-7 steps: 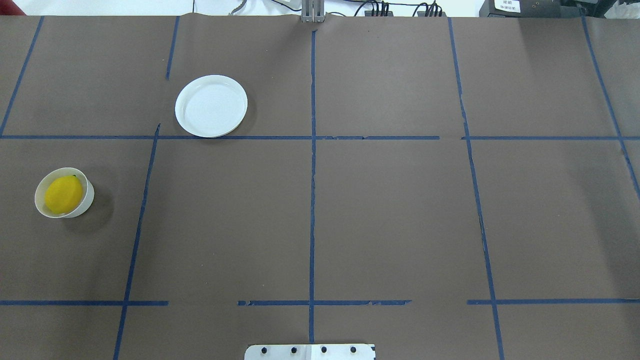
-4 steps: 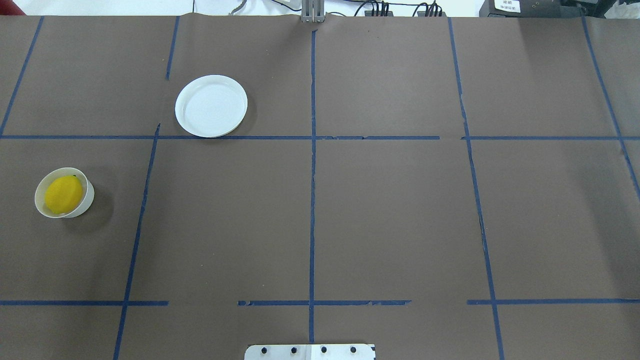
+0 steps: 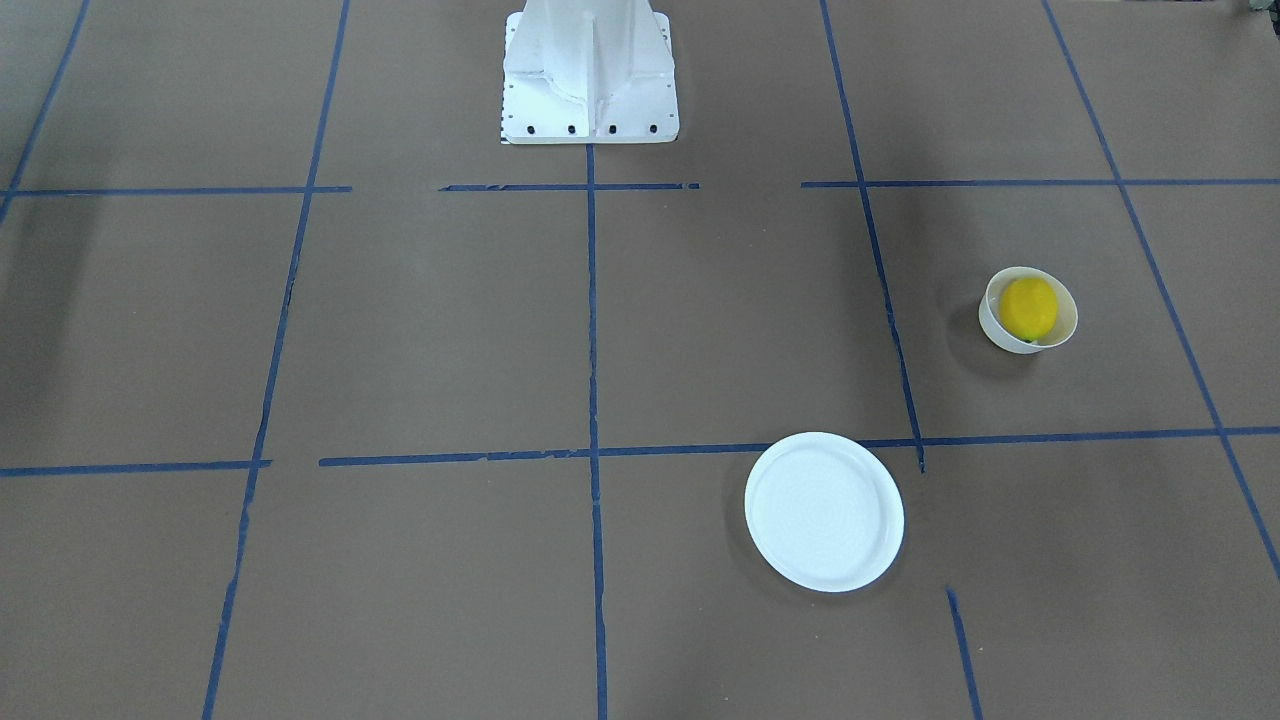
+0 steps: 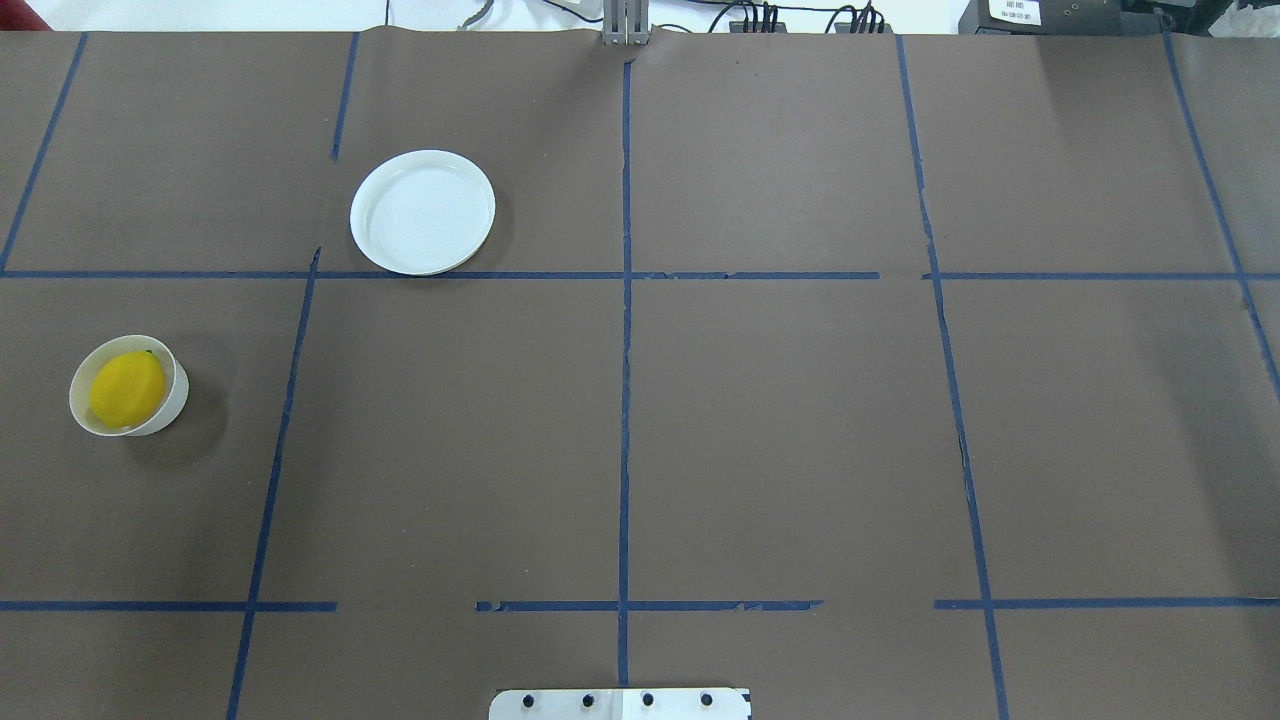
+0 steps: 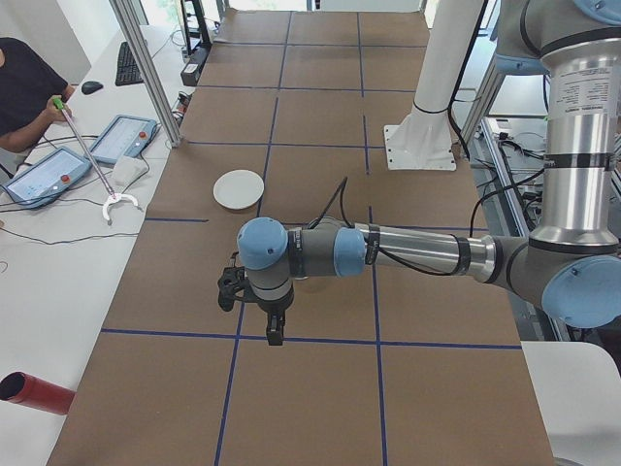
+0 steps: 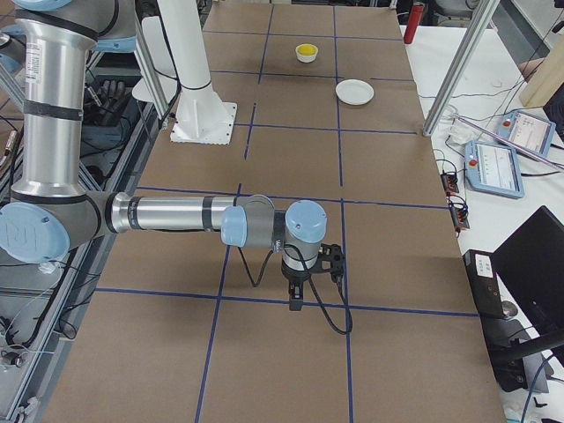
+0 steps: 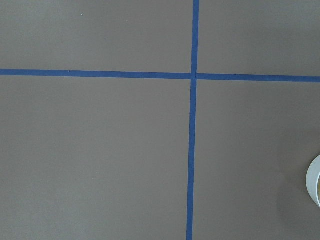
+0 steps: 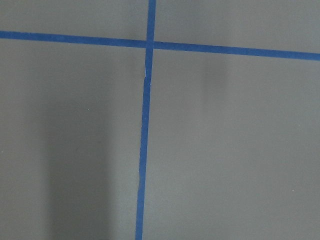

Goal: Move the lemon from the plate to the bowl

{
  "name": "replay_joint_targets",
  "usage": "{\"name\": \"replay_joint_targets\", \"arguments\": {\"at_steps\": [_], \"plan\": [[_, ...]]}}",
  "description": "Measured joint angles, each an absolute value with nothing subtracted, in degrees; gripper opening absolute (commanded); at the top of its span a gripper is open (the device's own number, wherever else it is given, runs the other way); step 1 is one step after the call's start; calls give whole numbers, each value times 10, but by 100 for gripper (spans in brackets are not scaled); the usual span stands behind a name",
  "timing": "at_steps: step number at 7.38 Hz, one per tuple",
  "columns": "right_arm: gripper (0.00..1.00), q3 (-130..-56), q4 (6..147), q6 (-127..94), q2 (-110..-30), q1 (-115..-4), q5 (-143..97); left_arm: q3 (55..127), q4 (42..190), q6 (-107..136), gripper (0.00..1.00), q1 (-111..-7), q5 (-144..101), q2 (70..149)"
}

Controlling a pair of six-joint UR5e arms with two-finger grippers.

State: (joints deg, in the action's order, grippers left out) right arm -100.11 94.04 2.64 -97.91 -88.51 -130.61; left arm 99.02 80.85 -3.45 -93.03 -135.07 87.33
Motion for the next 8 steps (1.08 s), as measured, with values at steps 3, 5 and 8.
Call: {"name": "replay_joint_targets", "arguments": {"at_steps": [3, 5, 8], "plan": [[100, -1001, 940, 26, -979, -885, -1306, 992, 809, -35, 100, -930, -1350, 872], [100, -1001, 940, 26, -979, -885, -1306, 992, 808, -35, 100, -930, -1350, 870], [100, -1001, 940, 26, -979, -885, -1306, 976, 806, -90, 100, -930, -1350, 870]]}}
